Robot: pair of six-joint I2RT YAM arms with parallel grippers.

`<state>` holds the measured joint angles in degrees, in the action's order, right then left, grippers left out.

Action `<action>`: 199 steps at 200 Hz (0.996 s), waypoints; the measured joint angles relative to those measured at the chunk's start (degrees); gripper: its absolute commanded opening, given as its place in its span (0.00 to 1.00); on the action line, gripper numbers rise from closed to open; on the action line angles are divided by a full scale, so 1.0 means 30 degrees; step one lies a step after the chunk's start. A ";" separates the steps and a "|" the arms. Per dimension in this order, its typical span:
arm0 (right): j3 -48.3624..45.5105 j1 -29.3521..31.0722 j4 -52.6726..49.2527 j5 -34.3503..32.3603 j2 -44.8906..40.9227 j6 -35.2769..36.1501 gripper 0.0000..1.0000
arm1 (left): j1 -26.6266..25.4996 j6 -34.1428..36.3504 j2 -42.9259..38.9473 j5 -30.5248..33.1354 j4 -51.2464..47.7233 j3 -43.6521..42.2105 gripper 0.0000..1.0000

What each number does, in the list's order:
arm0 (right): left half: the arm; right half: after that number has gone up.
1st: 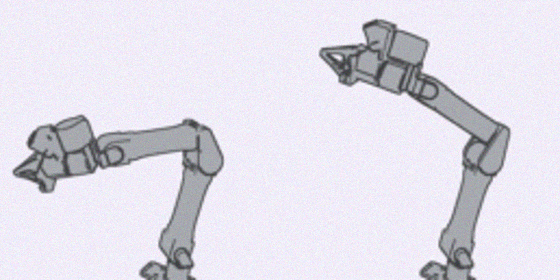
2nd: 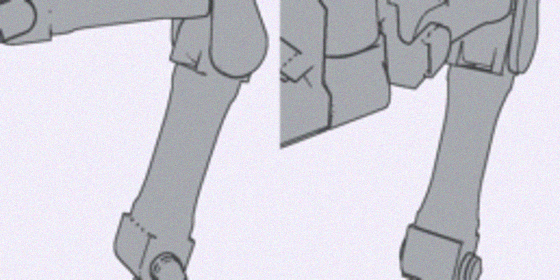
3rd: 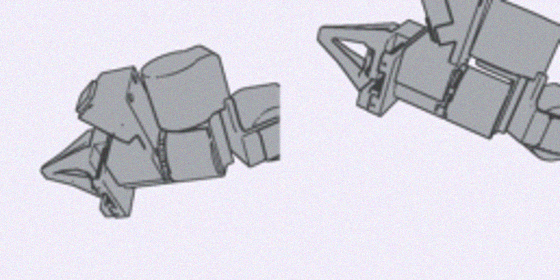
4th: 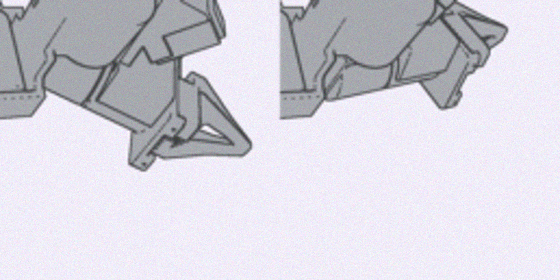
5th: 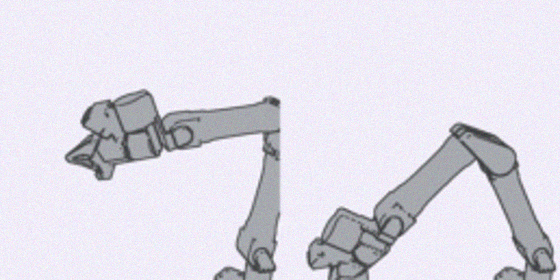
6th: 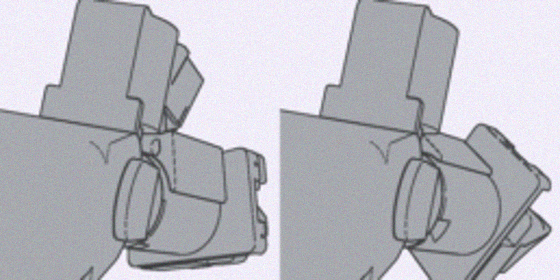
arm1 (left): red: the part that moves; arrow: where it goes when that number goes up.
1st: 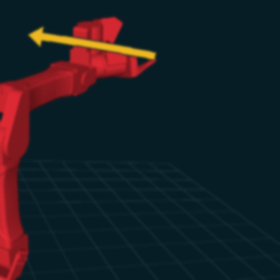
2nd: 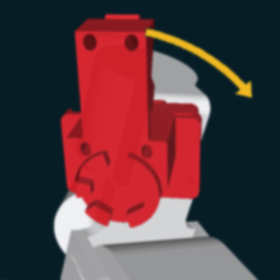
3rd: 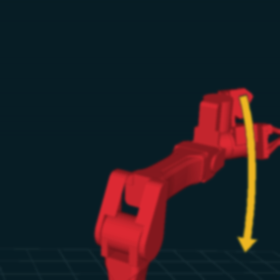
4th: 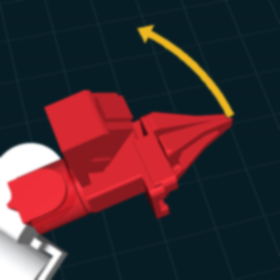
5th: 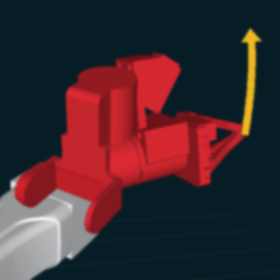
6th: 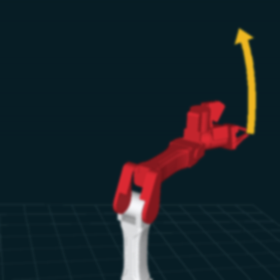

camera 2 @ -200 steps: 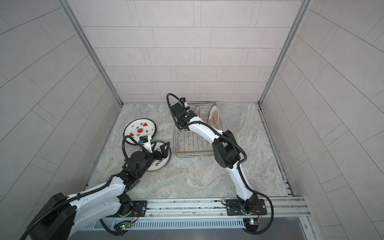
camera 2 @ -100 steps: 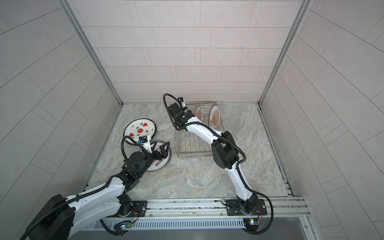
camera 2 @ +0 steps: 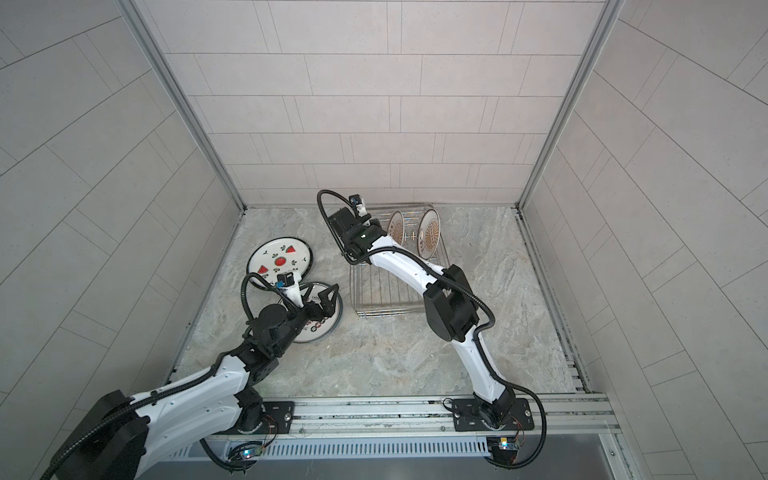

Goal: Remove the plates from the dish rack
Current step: 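Grasp the top rim of the nearest sunburst plate in the rack with right, then lift the sunburst plate out of the rack and carry it toward the left gripper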

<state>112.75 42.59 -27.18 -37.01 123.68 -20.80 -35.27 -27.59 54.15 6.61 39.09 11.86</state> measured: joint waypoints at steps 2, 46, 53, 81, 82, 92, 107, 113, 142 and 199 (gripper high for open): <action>-0.0284 0.0044 0.0138 0.0007 -0.0182 0.0080 0.06 | 0.0000 0.0000 -0.0007 0.0000 0.0000 0.0000 1.00; -0.4422 0.0583 0.2397 -0.0357 -0.4218 0.1093 0.06 | 0.0000 -0.0044 -0.0248 0.0029 0.0007 -0.0073 1.00; -0.4779 0.0583 0.2732 -0.0379 -0.4765 0.1188 0.06 | 0.0000 -0.0087 -0.0277 0.0029 0.0007 -0.0095 1.00; -0.6615 0.0546 0.4116 -0.0219 -0.7038 0.1428 0.06 | 0.0000 -0.0219 -0.0306 0.0029 0.0007 -0.0109 1.00; -0.6674 0.0546 0.4153 -0.0211 -0.7104 0.1428 0.06 | 0.0000 -0.0219 -0.0306 0.0022 0.0007 -0.0109 1.00; -0.7621 0.0532 0.4612 0.0044 -0.7956 0.1428 0.06 | 0.0000 -0.0226 -0.0306 0.0000 0.0007 -0.0109 1.00; -0.9347 0.0532 0.5202 0.0758 -0.9413 0.1435 0.07 | 0.0000 -0.0211 -0.0299 -0.0233 0.0073 -0.0131 1.00; -1.0112 0.0510 0.5515 0.1202 -1.0040 0.1421 0.07 | 0.0000 -0.0211 -0.0284 -0.0379 0.0182 -0.0182 1.00; -1.3595 0.0117 0.6608 0.3934 -1.3012 0.1202 0.07 | 0.0000 -0.0219 -0.0219 -0.1035 0.0488 -0.0357 1.00; -1.8863 -0.4415 0.9355 1.3362 -1.7354 -0.0692 0.07 | 0.0000 -0.0138 -0.1341 -0.3949 0.0838 -0.0561 1.00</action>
<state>56.16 29.34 0.89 3.07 71.61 -22.87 -35.27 -28.01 50.13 -5.23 41.60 10.17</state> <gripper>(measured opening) 0.097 0.999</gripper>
